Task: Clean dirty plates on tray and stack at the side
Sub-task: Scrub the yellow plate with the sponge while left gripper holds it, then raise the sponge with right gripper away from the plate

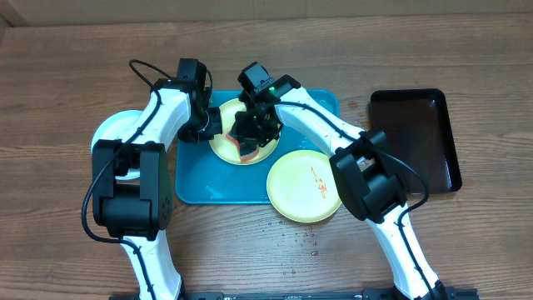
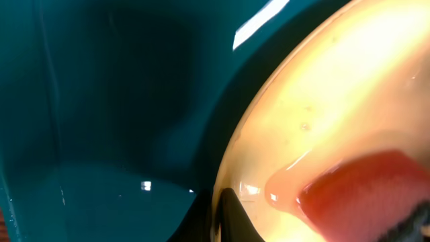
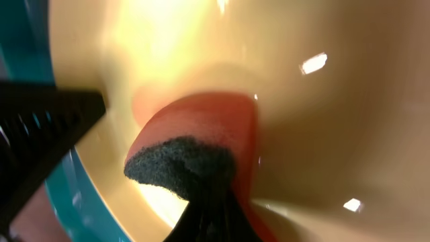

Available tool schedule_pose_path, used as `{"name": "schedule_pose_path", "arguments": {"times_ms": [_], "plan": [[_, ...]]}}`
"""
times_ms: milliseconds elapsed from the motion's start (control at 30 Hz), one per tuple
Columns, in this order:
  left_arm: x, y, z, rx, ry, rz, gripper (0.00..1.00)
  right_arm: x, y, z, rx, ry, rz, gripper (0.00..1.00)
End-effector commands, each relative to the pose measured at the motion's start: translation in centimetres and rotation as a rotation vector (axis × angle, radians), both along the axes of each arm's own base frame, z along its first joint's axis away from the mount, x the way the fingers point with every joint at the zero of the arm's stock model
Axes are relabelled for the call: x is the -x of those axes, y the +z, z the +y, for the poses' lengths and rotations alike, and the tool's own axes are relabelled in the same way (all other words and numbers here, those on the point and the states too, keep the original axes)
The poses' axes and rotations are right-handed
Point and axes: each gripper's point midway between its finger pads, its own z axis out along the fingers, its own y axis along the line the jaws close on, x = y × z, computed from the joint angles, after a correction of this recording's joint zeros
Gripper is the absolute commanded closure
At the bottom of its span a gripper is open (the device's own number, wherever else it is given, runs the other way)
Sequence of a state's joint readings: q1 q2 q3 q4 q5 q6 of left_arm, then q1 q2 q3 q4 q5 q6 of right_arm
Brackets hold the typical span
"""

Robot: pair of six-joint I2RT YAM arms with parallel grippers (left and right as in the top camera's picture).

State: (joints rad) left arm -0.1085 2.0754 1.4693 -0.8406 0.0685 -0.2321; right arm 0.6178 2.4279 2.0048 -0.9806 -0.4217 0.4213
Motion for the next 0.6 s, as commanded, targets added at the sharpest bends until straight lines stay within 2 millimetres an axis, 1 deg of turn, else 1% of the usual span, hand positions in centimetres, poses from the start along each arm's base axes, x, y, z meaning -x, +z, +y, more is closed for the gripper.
{"name": "schedule_pose_path", "arguments": {"times_ms": [0,67,200,267,333,400,433,467,567], "plan": [[-0.4,0.8,1.0,-0.032,-0.004,-0.006,0.96,-2.1,5.5,-2.1,-0.074,0.012,-0.086,0.96],[-0.8,1.7,1.4,-0.049,-0.001,-0.019,0.96,-3.1,8.2,-3.3,-0.095,-0.016,-0.128,0.96],[-1.3,4.5,2.7,-0.12,0.008,-0.06,0.95,-5.0,13.8,-6.5,-0.141,-0.086,-0.226,0.96],[-1.4,6.5,3.3,-0.152,0.016,-0.1,0.96,-6.1,17.0,-8.8,-0.163,-0.128,-0.291,0.96],[-1.4,8.3,3.7,-0.171,0.024,-0.138,0.96,-6.8,18.8,-10.7,-0.167,-0.164,-0.331,0.96],[-1.3,10.5,4.2,-0.196,0.033,-0.185,0.96,-7.4,20.0,-12.5,-0.168,-0.187,-0.363,0.96],[-1.2,11.5,4.4,-0.208,0.038,-0.206,0.96,-7.7,20.3,-13.2,-0.165,-0.199,-0.371,0.96],[-1.0,12.7,4.8,-0.226,0.044,-0.232,0.96,-8.1,20.3,-14.1,-0.156,-0.219,-0.373,0.96],[-0.3,15.7,5.6,-0.281,0.06,-0.295,0.96,-8.6,20.1,-15.7,-0.146,-0.252,-0.366,0.96]]}}
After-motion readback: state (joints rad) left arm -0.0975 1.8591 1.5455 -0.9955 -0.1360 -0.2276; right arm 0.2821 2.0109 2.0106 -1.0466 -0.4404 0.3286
